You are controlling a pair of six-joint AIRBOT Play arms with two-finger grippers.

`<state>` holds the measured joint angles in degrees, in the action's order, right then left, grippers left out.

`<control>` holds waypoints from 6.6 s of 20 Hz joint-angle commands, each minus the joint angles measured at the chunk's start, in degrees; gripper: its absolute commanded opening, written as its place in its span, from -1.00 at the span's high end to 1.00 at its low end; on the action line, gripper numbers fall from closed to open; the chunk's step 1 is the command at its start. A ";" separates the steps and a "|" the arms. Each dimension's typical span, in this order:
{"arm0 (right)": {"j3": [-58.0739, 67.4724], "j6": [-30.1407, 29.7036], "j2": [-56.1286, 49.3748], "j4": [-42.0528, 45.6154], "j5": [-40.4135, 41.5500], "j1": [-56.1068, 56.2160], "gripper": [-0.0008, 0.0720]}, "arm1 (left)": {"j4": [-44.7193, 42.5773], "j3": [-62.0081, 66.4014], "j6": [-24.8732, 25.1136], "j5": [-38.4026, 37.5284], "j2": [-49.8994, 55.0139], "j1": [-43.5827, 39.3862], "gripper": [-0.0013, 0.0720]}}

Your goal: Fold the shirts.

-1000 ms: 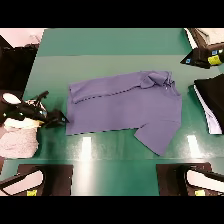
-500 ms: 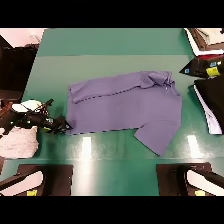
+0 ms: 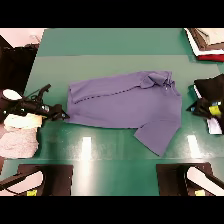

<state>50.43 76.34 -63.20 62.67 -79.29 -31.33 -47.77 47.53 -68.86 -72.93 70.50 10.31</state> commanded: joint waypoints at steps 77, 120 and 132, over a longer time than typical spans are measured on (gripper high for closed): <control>45.46 8.04 -30.88 18.62 8.37 23.82 0.94 | -4.20 31.69 8.57 13.27 16.04 -2.47 0.90; 20.11 3.08 -2.99 10.32 0.00 23.37 0.17 | -8.81 -15.45 -0.13 1.20 -5.31 8.74 -0.34; 20.11 3.58 -2.14 10.51 -2.03 23.34 0.17 | -8.44 -15.43 -0.52 5.44 -4.92 0.44 -0.33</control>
<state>70.57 79.70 -65.39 73.03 -80.36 -7.94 -55.33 32.16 -69.12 -69.93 65.49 14.06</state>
